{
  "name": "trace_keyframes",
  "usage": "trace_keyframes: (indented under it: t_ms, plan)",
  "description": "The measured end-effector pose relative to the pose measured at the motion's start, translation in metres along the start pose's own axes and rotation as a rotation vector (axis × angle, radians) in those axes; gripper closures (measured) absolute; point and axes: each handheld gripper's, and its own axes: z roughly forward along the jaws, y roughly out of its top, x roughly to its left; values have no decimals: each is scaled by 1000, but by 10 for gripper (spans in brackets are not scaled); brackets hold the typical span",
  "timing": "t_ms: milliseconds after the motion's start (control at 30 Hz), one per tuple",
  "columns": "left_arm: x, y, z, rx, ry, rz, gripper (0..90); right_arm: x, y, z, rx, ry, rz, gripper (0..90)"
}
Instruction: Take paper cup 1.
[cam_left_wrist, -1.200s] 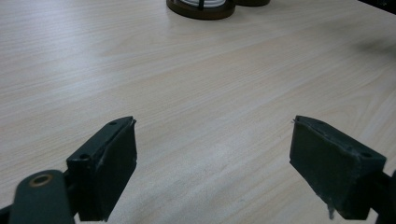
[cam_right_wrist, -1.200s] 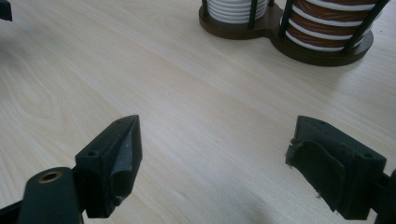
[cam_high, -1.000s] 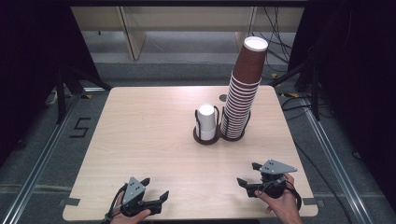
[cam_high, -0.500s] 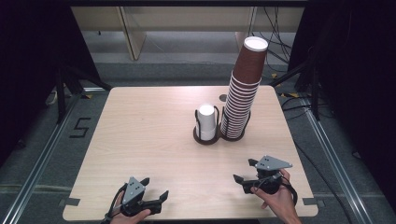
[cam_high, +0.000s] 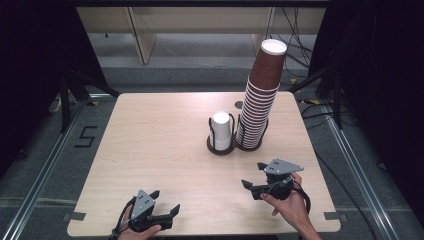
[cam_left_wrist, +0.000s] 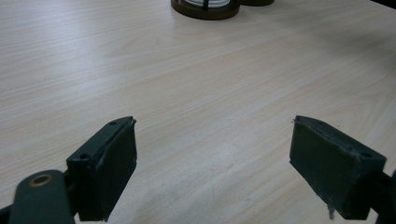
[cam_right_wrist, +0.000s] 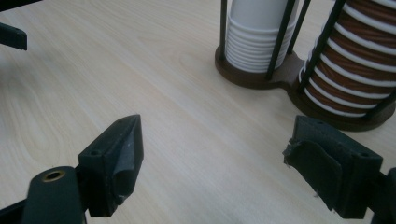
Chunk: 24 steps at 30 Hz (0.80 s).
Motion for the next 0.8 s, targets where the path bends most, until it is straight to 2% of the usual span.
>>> trace_keyframes:
  t_ms: [133, 233, 400, 433, 600, 700, 733, 800]
  plan:
    - [1, 0, 0, -2, -1, -2, 146, 3, 9, 4, -3, -2, 14, 202]
    - [1, 0, 0, 3, 1, -1, 146, 1, 18, 10, -13, -2, -14, 214]
    - [1, 0, 0, 10, 2, 5, 147, 0, 34, 20, -25, 6, 9, 244]
    - [1, 0, 0, 11, 2, 5, 146, -1, 38, 23, -31, 8, -9, 245]
    - [1, 0, -1, 11, 3, 2, 146, -3, 52, 37, -41, -15, -31, 262]
    - [1, 0, 0, 12, 3, 4, 147, -3, 57, 42, -35, -13, -2, 270]
    - [1, 0, -1, 12, 3, 4, 146, -3, 59, 45, -46, -18, -16, 274]
    - [1, 0, -1, 12, 5, 3, 147, -4, 64, 48, -56, -20, -9, 285]
